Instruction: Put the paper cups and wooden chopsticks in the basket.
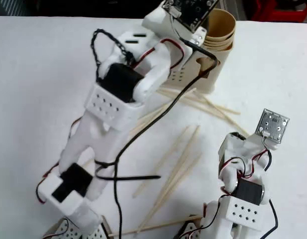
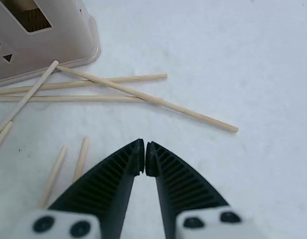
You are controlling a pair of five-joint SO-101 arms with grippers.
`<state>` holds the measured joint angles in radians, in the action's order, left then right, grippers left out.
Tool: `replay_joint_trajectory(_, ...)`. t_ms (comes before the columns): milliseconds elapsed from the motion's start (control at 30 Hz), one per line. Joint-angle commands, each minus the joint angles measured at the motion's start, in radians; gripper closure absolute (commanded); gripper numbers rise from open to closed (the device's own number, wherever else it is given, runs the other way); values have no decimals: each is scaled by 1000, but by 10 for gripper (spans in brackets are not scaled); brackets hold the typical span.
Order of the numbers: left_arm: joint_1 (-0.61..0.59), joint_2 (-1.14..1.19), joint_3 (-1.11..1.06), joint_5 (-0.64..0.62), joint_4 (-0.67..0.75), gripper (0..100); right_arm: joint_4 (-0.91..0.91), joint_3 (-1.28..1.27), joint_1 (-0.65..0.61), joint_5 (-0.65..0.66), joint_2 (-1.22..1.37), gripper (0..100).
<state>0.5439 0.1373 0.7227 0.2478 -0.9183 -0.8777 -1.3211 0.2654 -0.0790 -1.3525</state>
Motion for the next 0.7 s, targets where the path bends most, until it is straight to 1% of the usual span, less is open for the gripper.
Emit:
replay_joint_trajectory(0, -41, 65, 66, -11, 155, 980, -2, 9, 8, 0, -24, 978)
replay_joint_trajectory(200, -81, 197, 66, -11, 345, 980, -2, 9, 8, 0, -24, 978)
replay_joint_trajectory(367, -116, 305, 66, -11, 456, 980, -2, 11, 8, 0, -24, 978)
replay_joint_trajectory(533, -143, 397, 66, -12, 480, 980, -1, 11, 8, 0, -24, 978)
replay_joint_trajectory(667, -143, 430, 61, -12, 453, 980, -1, 12, 8, 0, -24, 978)
